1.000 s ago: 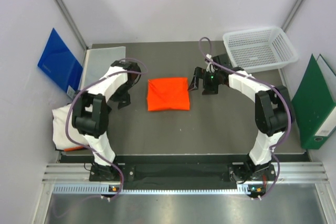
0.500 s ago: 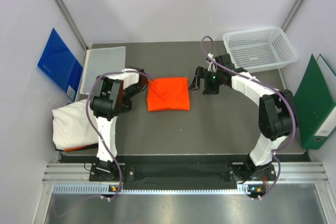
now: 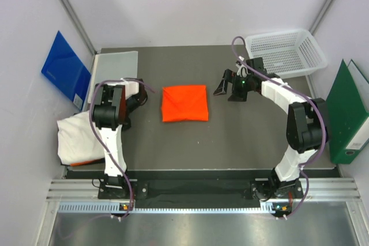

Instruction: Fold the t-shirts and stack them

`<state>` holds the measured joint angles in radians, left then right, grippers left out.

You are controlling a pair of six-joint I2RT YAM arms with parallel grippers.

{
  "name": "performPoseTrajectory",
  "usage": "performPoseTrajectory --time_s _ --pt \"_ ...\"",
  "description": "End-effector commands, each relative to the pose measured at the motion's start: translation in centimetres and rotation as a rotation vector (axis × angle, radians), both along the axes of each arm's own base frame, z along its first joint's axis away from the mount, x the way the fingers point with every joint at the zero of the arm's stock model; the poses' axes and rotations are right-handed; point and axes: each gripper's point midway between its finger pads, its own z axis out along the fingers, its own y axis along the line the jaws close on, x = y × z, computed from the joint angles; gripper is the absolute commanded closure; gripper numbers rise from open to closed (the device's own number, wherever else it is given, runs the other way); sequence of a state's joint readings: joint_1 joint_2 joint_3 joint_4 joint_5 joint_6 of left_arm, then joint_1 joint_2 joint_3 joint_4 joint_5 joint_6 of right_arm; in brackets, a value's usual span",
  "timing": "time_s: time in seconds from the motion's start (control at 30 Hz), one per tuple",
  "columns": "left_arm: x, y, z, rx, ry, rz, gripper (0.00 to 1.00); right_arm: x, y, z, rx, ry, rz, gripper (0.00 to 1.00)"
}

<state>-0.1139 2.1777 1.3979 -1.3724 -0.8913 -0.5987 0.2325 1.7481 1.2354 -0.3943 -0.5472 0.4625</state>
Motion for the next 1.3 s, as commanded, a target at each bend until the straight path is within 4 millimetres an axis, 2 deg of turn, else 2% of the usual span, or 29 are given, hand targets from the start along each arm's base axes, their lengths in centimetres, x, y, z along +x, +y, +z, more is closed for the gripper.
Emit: performPoseTrajectory --time_s 0.0,0.03,0.1,0.27,0.4,0.43,0.6,0.77,0.9,1.0,1.13,1.17,1.2,1.23,1.27 --pt "0.6 0.3 -0.4 -0.013 -0.042 0.031 0.16 0.7 0.3 2.5 0.053 -0.075 0.011 0.00" --pt "0.7 0.3 -0.5 -0.015 -0.048 0.033 0.33 0.7 0.3 2.6 0.056 -0.076 0.009 0.00" --pt "0.9 0.4 -0.6 -0.011 -0.042 0.032 1.00 0.5 0.2 2.6 0.055 -0.076 0.009 0.00" --pt "2.0 -0.1 -0.8 -0.054 -0.055 0.035 1.00 0.3 -0.1 2.5 0.057 -0.076 0.005 0.00" --pt "3.0 -1.8 -0.7 -0.143 -0.104 0.041 1.00 0.3 -0.4 2.4 0.056 -0.074 -0.003 0.00" --pt "3.1 -3.0 -0.9 -0.198 -0.110 0.041 1.00 0.3 -0.5 2.3 0.056 -0.070 -0.006 0.00" --pt "4.7 -7.4 0.4 -0.298 -0.176 -0.005 1.00 0.5 -0.4 2.2 0.060 -0.067 -0.005 0.01" --pt "5.2 -13.2 0.2 -0.405 -0.187 -0.036 1.00 0.5 -0.4 1.9 0.060 -0.058 -0.005 0.01" --pt "5.8 -17.0 0.4 -0.457 -0.208 -0.068 1.00 0.5 -0.4 1.9 0.061 -0.058 -0.004 0.00" --pt "5.9 -18.0 0.1 -0.487 -0.211 -0.053 1.00 0.4 -0.4 1.8 0.058 -0.055 -0.004 0.00" --pt "6.5 -18.6 1.3 -0.514 -0.248 -0.044 1.00 0.4 -0.6 1.5 0.049 -0.051 -0.009 0.00" --pt "6.7 -18.7 2.1 -0.513 -0.258 -0.045 0.95 0.4 -0.7 1.4 0.046 -0.050 -0.009 0.00" --pt "6.7 -18.8 2.5 -0.517 -0.262 -0.042 0.82 0.4 -0.7 1.3 0.044 -0.045 -0.011 0.00" --pt "6.8 -18.9 3.4 -0.523 -0.284 -0.040 0.50 0.4 -0.7 1.2 0.042 -0.043 -0.011 0.00" --pt "7.2 -19.1 4.3 -0.535 -0.311 -0.045 0.34 0.3 -0.8 1.2 0.037 -0.042 -0.010 0.00"
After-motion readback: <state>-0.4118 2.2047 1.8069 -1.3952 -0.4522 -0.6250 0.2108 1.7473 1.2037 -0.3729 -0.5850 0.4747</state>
